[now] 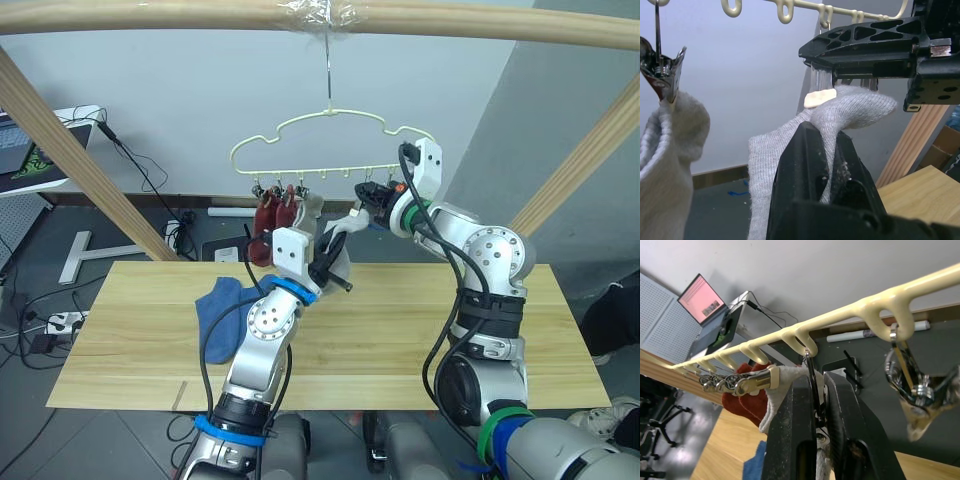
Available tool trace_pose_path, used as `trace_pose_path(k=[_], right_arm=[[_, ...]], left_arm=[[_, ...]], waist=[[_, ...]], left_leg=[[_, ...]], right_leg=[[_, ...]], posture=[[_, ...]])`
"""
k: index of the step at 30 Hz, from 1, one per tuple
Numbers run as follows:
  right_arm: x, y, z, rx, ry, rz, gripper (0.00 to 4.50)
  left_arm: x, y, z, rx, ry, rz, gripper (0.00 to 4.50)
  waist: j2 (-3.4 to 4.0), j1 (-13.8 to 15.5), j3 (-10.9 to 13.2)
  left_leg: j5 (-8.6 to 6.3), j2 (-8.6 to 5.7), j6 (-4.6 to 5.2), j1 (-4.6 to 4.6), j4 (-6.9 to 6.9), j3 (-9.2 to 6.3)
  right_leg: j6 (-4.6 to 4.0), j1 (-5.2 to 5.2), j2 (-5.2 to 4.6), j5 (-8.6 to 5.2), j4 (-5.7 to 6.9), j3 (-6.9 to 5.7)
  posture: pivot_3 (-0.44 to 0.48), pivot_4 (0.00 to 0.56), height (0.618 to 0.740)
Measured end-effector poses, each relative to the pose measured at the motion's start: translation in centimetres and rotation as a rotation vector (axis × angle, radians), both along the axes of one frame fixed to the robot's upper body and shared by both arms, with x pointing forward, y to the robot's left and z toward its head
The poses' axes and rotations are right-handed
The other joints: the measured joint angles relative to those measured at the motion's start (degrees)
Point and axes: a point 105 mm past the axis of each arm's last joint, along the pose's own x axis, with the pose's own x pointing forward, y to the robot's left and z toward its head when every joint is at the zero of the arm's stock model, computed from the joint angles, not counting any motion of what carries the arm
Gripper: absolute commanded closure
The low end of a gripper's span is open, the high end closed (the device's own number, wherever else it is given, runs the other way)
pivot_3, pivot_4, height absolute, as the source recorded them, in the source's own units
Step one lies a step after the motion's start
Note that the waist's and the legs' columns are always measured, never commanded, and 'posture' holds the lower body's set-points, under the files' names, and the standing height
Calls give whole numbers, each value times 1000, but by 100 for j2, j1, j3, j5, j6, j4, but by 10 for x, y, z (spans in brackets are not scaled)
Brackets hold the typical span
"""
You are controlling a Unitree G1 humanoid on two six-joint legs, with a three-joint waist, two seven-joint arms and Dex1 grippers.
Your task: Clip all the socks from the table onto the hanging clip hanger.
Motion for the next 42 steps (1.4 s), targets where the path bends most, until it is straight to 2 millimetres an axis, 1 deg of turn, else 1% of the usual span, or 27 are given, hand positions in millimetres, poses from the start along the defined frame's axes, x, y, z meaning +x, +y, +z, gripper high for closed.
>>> trace_pose_path(k=[3,5,6,10,16,20,22,24,25,26,28,32,34,36,37,38,41,42], right_arm=[[0,0,2,9,5,4,4491],[-1,0,2,28,13,6,3753],[-1,-1,1,32,19,3,3559],[-1,-5,-2,41,47,-6,2071],[-1,-9,2,21,22,9,10],[-6,-8,9,41,-4,38,10],[-10,-12,17,33,-36,42,10],[-14,-17,24,31,-65,54,0],[-17,-19,28,28,-84,63,0],[-22,-23,33,23,-117,71,0],[-29,-27,38,8,-162,85,0],[-37,-32,28,-56,-188,99,0],[-43,-38,20,-146,-233,81,0],[-46,-42,10,-216,-269,67,0],[-47,-42,6,-256,-295,54,0],[-48,-42,2,-285,-319,46,0],[-51,-35,-14,-338,-352,46,0],[-51,-34,-15,-355,-366,41,174]], left_arm=[[0,1,-1,4,-4,2,4459],[0,1,-1,5,-4,3,4500],[0,1,-1,6,-5,4,4500],[1,0,1,7,-10,5,4500],[2,-3,6,4,-25,1,4500],[2,-4,6,5,-23,-6,4500],[3,-5,5,-2,-9,-15,4500],[3,-7,2,-15,16,-30,3951],[4,-8,0,-17,26,-37,3782],[5,-9,-4,-21,48,-43,3501],[6,-9,-8,-30,74,-52,2941],[7,-8,-10,-38,88,-60,1848],[7,-7,-12,-41,111,-78,1220],[7,-1,-17,-31,138,-85,589],[8,5,-20,-13,152,-86,266],[6,10,-21,-12,163,-89,44],[4,25,-26,-5,199,-85,44],[3,27,-26,-8,205,-84,15]], waist=[[0,0,0],[0,-1,0],[0,-2,0],[0,-35,1],[0,-108,1],[1,-117,2],[1,-118,2],[1,-120,2],[1,-119,2],[0,-121,2],[0,-123,2],[0,-126,2],[0,-133,2],[0,-139,2],[0,-161,2],[0,-180,2],[0,-224,2],[0,-226,2]], left_leg=[[0,0,0,0,0,0],[0,0,0,0,0,-1],[0,0,0,0,0,0],[0,0,0,-6,0,0],[0,1,0,-7,-3,0],[0,2,1,-7,-4,1],[0,1,0,-8,-4,0],[0,-2,1,-9,-3,1],[0,-4,1,-9,-3,2],[0,-4,1,-9,-3,3],[-1,-4,1,-10,-4,2],[-1,-3,1,-9,-4,5],[-1,-4,1,-8,-4,3],[-1,-7,1,-7,-4,5],[-1,-7,1,-7,-4,8],[0,-6,0,-5,-4,8],[1,-3,-1,-5,-4,7],[1,-3,-2,-4,-2,7]], right_leg=[[0,0,0,0,0,-1],[1,0,0,-1,0,-1],[1,0,0,-1,0,-1],[1,-3,0,0,-1,0],[1,-6,0,0,-1,1],[1,-8,4,-1,-1,1],[5,-8,4,-3,-1,0],[8,-8,4,-5,-2,2],[9,-7,6,-5,-3,2],[9,-7,7,-5,-4,2],[22,-8,7,-13,-5,2],[26,-9,7,-15,-4,5],[28,-8,7,-16,-6,2],[29,-8,10,-17,-6,3],[29,-10,10,-17,-6,6],[29,-10,11,-17,-6,5],[29,-12,14,-17,-3,4],[29,-12,14,-17,-3,4]], posture=[[0,243,740],[0,243,740],[0,243,740],[0,243,740],[-6,242,740],[-13,241,740],[-18,241,740],[-28,239,740],[-28,239,740],[-28,239,740],[-28,239,740],[-40,233,740],[-40,231,740],[-35,228,740],[-35,228,740],[-35,228,740],[-25,223,740],[-16,221,740]])
